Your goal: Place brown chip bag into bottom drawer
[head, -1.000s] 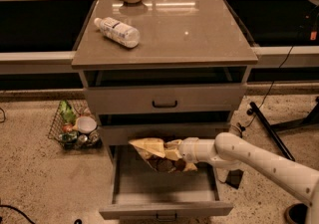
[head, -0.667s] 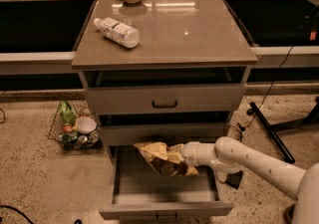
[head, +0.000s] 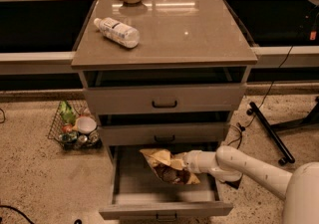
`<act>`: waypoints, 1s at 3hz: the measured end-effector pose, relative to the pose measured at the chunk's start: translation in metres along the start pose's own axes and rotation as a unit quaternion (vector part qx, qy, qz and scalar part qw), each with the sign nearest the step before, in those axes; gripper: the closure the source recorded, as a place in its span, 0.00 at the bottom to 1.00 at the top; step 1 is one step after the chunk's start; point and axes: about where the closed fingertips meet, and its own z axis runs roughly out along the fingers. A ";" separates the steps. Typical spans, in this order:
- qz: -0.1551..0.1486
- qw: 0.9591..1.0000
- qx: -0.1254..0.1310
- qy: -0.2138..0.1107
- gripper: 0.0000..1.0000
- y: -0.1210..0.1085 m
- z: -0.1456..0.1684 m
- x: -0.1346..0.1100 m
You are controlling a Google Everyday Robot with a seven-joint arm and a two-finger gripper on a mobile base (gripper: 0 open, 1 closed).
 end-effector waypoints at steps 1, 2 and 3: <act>0.026 1.000 0.005 0.002 1.00 -0.005 0.003 0.021; 0.044 0.999 0.009 0.003 1.00 -0.005 0.005 0.035; 0.053 0.999 0.011 -0.005 0.82 -0.006 0.003 0.040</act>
Offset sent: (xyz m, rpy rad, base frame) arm -0.0242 -0.0144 -0.0455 0.0167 0.1054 -0.0897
